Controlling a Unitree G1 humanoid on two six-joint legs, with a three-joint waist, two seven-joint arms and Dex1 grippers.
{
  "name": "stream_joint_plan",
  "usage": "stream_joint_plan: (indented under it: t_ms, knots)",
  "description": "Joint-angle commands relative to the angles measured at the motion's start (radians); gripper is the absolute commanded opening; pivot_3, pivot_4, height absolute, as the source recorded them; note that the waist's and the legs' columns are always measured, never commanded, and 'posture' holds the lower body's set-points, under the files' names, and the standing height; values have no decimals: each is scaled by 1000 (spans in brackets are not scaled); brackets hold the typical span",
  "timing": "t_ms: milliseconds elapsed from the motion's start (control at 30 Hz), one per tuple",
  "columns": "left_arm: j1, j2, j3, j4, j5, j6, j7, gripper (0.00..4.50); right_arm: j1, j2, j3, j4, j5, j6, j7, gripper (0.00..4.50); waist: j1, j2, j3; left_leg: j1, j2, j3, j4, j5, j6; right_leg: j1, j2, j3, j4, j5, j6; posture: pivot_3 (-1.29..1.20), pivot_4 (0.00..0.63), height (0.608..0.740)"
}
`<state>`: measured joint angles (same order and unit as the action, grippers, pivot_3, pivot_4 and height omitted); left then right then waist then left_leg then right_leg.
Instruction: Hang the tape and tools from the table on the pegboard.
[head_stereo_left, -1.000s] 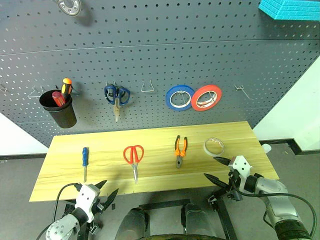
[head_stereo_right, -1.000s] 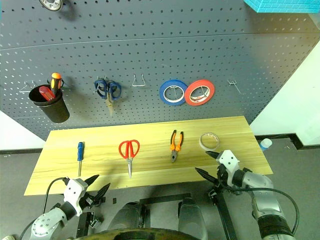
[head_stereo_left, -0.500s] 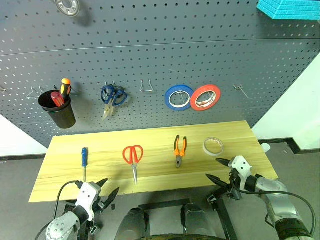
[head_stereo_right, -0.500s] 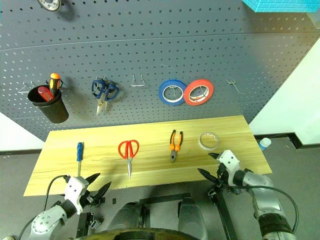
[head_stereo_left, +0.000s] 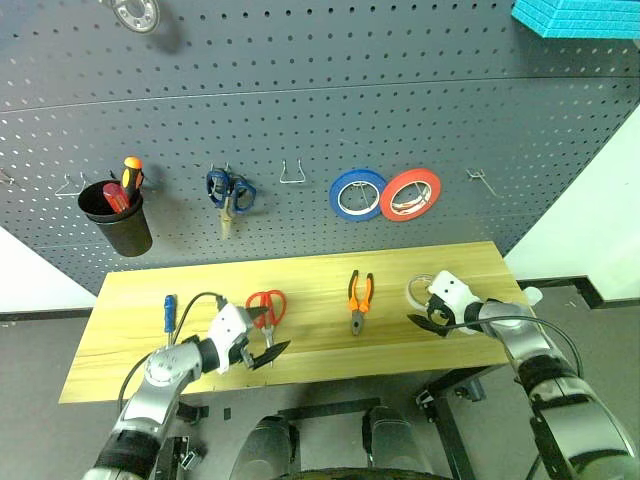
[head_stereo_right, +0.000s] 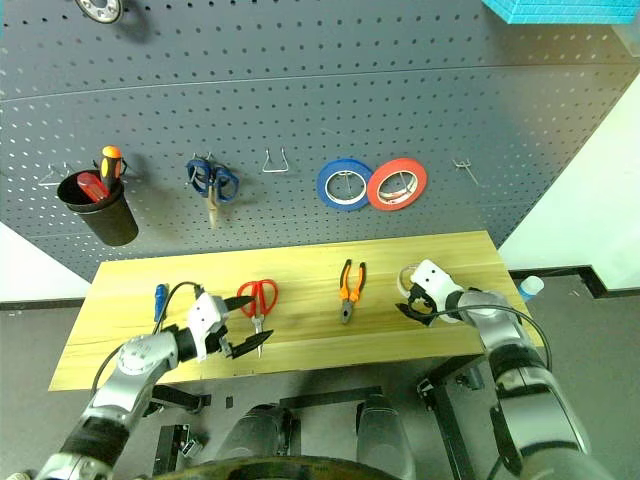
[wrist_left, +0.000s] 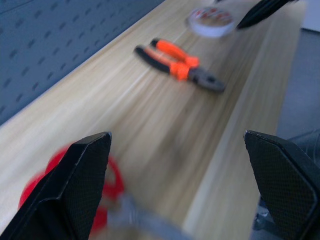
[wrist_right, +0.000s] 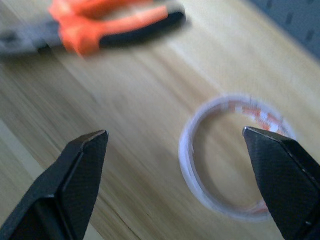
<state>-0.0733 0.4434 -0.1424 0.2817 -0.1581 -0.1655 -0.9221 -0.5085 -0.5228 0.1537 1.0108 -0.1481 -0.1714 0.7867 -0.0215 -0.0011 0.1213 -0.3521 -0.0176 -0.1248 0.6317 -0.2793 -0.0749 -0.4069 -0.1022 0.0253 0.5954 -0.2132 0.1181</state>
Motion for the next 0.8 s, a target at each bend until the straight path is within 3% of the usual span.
stream_joint_plan:
  t_ms: [33,400,533,800]
  knots:
    - [-52,-9,-38,-4,9,43,-39,4460,-85,20,31,105,-45,7,-10,4500,-8,0,0,0,0,0,0,0,0,0,0,0,0,0,0,-19,74,740]
    - [-38,5,-63,-53,11,69,-74,4460,-212,60,88,278,-139,77,-64,4500,-39,0,0,1,0,0,0,0,0,0,0,1,2,2,3,-11,70,740]
    - [-13,12,-64,-86,3,89,-86,4500,-223,64,91,294,-150,87,-72,3624,-46,0,0,1,0,0,0,0,0,0,0,1,2,2,3,-7,70,740]
    - [1,13,-67,-114,4,105,-87,4500,-225,64,84,299,-158,89,-87,879,-48,0,0,2,0,0,0,0,0,1,0,2,3,2,3,-15,70,740]
